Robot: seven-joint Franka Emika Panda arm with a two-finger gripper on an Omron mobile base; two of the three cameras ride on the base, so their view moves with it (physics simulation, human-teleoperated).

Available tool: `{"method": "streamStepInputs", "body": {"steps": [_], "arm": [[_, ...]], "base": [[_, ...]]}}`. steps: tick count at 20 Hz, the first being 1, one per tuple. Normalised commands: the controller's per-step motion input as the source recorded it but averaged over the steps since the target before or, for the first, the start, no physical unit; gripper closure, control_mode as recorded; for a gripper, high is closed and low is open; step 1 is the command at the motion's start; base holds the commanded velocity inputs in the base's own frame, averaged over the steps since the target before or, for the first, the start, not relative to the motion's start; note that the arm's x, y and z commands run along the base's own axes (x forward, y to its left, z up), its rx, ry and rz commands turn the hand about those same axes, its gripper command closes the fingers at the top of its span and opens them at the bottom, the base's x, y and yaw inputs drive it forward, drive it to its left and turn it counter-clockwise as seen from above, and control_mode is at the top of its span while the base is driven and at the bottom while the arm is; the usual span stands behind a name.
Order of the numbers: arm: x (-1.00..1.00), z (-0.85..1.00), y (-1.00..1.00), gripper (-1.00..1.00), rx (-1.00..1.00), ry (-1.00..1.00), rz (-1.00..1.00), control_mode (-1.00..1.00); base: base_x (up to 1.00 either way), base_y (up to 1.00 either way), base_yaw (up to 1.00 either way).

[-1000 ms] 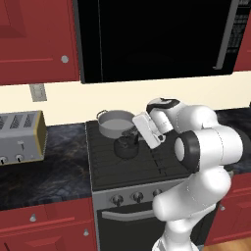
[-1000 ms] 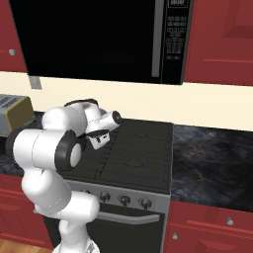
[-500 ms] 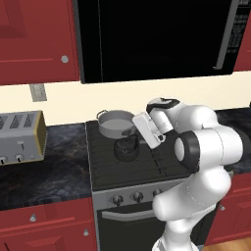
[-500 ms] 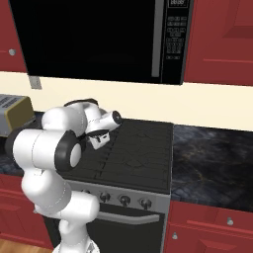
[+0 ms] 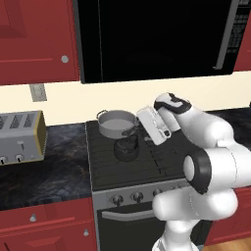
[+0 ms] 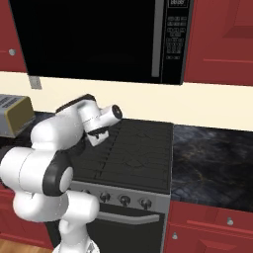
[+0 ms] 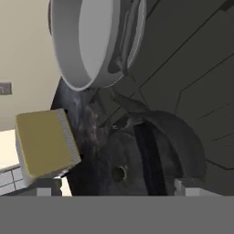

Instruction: Pick the kettle from the counter and place it on a stove burner. Then turn the burner on.

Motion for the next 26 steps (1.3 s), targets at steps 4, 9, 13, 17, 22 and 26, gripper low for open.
{"method": "streamStepInputs", "body": {"steps": [4, 9, 13, 17, 22, 26], "arm": [[-0.98, 0.39, 0.13, -1.00, -0.11, -0.13, 0.12, -1.00], [-1.00, 0.13, 0.01, -1.00, -0.21, -0.31, 0.16, -1.00], [-1.00, 0.14, 0.00, -1.00, -0.21, -0.27, 0.15, -1.00], [-1.00, -0.03, 0.14, -1.00, -0.27, -0.19, 0.09, -1.00], [-1.00, -0.53, 0.55, -1.00, -0.38, -0.13, 0.08, -1.00], [-1.00, -0.99, 0.82, -1.00, -0.43, -0.20, 0.03, -1.00]], "base": [[0.00, 0.00, 0.00], [0.00, 0.00, 0.00], [0.00, 0.00, 0.00], [0.00, 0.00, 0.00], [0.00, 0.00, 0.00], [0.00, 0.00, 0.00]]}}
